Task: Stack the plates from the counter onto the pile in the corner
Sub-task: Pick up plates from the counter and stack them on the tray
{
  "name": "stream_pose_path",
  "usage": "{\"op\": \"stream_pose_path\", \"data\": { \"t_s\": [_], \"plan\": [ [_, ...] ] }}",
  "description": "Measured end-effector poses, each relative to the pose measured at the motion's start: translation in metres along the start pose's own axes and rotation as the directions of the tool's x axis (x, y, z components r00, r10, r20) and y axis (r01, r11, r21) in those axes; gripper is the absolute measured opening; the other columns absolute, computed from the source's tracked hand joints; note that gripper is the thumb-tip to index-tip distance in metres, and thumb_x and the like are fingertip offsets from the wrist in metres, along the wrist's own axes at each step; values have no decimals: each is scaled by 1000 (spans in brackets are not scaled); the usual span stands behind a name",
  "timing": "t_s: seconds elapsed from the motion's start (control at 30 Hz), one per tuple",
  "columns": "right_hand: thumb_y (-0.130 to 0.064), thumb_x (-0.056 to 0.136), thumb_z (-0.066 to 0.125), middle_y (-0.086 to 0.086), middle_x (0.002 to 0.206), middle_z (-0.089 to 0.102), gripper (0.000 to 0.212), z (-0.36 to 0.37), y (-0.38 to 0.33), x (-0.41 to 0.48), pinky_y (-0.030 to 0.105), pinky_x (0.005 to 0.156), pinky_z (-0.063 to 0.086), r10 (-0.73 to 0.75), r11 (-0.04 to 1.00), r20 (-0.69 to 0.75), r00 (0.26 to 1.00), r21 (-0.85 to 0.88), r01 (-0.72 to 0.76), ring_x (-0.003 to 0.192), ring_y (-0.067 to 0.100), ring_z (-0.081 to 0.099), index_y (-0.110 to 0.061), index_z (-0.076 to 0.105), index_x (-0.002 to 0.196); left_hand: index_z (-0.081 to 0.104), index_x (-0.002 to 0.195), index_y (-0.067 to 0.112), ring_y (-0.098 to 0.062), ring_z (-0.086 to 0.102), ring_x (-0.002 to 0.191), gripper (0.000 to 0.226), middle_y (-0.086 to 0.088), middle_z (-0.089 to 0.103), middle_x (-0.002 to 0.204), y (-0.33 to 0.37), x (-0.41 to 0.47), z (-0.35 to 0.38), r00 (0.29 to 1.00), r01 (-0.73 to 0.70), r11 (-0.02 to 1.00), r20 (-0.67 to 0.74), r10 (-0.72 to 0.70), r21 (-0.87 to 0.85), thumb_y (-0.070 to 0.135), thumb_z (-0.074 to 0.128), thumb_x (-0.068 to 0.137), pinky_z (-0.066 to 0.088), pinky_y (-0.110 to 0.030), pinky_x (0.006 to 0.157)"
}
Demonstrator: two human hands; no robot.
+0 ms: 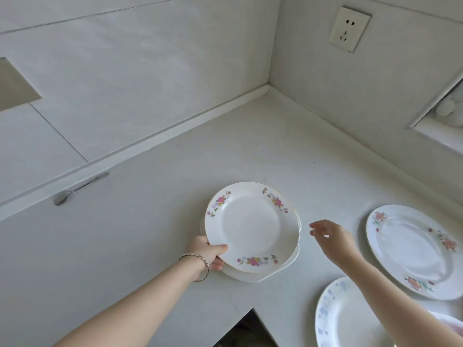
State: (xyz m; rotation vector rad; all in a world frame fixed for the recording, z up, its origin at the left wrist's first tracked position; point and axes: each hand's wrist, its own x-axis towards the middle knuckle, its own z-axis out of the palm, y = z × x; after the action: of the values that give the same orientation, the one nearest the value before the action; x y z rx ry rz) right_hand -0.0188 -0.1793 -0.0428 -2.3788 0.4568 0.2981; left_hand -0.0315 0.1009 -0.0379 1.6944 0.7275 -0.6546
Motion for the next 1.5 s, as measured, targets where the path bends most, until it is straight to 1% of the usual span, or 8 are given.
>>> {"op": "stream_pose_path", "data": {
  "t_s": [0.3, 0.43, 0.7, 0.93, 1.03, 1.2, 1.4, 1.5],
  "plan": [
    [-8, 90, 49, 7, 104, 71, 23, 4, -3, -5, 23, 83, 41, -16, 1000, -16, 1000, 7, 16, 106, 21, 62, -10, 67, 105, 45, 69, 16, -24, 59, 68, 27, -3, 59, 73, -3, -2, 1, 971, -83, 890, -165, 174, 449, 32, 64, 81, 43, -26, 60],
    [-8, 90, 50, 6, 106, 71, 23, 4, -6, -5, 21, 83, 40, -35, 999, -4, 999, -11, 35, 106, 21, 62, -10, 67, 106, 42, 127, 7, -29, 58, 111, 52, -10, 57, 122, -6, 8, 14, 948, -162, 970, -245, 204, 180, 24, 63, 82, 44, -30, 83],
    [-11, 91, 50, 6, 111, 69, 23, 2, -9, 1, 21, 85, 40, -38, 999, 28, 999, -25, 38, 107, 20, 61, -11, 66, 107, 24, 143, 11, -23, 41, 131, 81, -5, 40, 140, -12, 13, 34, 924, -308, 950, -225, 310, 44, -2, 65, 74, 32, -37, 114],
    [-10, 92, 48, 3, 114, 68, 25, 7, -57, -2, 21, 85, 42, -217, 972, 57, 975, -76, 221, 108, 20, 62, -11, 67, 108, 37, 136, 19, -19, 55, 115, 51, 6, 56, 121, -17, 7, 9, 947, -270, 962, -173, 272, 37, 15, 57, 89, 44, -16, 83],
    [-13, 92, 48, 0, 116, 67, 26, 29, -95, -10, 21, 90, 43, -394, 883, 221, 892, -179, 435, 107, 16, 61, -15, 66, 111, 47, 132, 11, -22, 54, 121, 41, -5, 58, 128, -24, 1, -21, 939, -190, 978, -276, 206, 84, 21, 50, 93, 40, -25, 93],
    [-19, 94, 41, -3, 121, 63, 31, 87, -171, -40, 27, 94, 44, -460, 692, 543, 702, -276, 667, 111, 17, 59, -21, 60, 119, 53, 68, 27, -30, 69, 91, 30, 4, 62, 71, -76, -16, -114, 891, -144, 988, -429, 150, 46, 12, 44, 92, 51, -36, 78],
    [-21, 93, 42, 0, 119, 63, 29, 190, -254, -105, 29, 94, 46, -483, 525, 705, 519, -241, 816, 110, 19, 58, -22, 60, 115, 54, 64, 22, -36, 67, 90, 34, -3, 64, 68, -174, -55, -248, 746, -36, 988, -662, -73, -149, -1, 42, 86, 47, -34, 73],
    [-22, 94, 41, -1, 119, 63, 28, 237, -281, -144, 30, 93, 46, -477, 482, 749, 460, -214, 850, 110, 19, 58, -22, 59, 115, 66, 86, 10, -33, 64, 101, 24, -15, 70, 102, -225, -80, -301, 660, 85, 990, -739, -139, -110, 5, 43, 89, 46, -31, 82]
  ]
}}
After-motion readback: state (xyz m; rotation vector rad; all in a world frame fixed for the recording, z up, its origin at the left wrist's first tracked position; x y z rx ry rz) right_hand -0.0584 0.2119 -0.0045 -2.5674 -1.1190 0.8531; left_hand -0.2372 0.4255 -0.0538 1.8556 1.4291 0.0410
